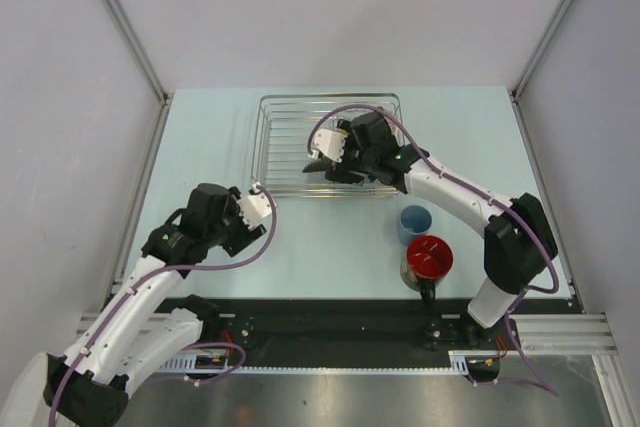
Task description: Load the mixed dishes into the dish rack
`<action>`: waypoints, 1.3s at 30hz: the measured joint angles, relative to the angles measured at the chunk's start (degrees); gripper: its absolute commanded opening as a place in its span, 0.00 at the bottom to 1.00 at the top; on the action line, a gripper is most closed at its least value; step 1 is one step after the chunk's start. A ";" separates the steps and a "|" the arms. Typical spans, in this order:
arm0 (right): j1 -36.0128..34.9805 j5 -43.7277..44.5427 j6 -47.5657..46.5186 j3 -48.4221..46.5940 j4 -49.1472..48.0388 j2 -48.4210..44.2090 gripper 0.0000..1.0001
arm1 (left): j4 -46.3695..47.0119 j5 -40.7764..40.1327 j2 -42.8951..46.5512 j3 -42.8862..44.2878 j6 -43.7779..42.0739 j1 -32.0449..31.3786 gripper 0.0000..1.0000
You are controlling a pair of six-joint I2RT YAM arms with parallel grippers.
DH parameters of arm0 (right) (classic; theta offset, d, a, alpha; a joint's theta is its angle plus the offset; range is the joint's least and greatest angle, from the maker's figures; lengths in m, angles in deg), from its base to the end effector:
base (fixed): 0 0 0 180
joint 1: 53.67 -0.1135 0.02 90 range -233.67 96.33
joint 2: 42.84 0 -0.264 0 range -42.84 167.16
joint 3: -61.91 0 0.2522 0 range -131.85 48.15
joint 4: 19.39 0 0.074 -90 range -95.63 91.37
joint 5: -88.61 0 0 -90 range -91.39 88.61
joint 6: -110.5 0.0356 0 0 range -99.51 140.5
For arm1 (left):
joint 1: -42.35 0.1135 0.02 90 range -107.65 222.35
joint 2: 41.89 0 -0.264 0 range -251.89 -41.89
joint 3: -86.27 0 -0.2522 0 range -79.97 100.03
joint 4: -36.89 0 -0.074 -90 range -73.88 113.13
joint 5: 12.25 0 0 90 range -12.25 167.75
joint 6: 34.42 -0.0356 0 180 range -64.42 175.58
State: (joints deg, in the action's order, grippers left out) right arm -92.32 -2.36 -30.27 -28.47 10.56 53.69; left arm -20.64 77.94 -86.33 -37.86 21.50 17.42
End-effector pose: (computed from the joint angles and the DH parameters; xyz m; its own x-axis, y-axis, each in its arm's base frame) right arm 0.3037 0.2436 0.2842 0.2010 -0.8310 -0.5187 -0.7581 0.2034 -0.6196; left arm 0.1402 -0.0653 0.2693 -0.3038 0.7592 -0.5757 0.7170 0.5801 0.3866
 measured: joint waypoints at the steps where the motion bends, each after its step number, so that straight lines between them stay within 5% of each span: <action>1: 0.13 -0.07 0.20 0.02 -0.07 -0.46 1.00 | 0.00 0.00 0.00 0.00 0.00 0.00 0.74; 16: 1.60 -1.05 11.30 0.37 2.03 -15.65 1.00 | 1.33 0.00 -0.85 0.02 -0.37 0.04 0.74; 28: 1.79 -3.21 14.08 1.73 6.01 -16.63 1.00 | 1.68 0.00 -0.98 0.02 -0.37 0.04 0.74; 39: -11.52 -0.48 4.72 1.73 5.51 -15.41 1.00 | 1.70 0.00 -0.98 0.02 -0.39 0.09 0.74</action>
State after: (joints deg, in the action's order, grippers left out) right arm -103.84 -2.85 -25.55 -26.75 16.07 38.28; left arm -18.94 77.94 -87.32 -37.84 21.11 17.51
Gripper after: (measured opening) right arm 0.995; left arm 0.743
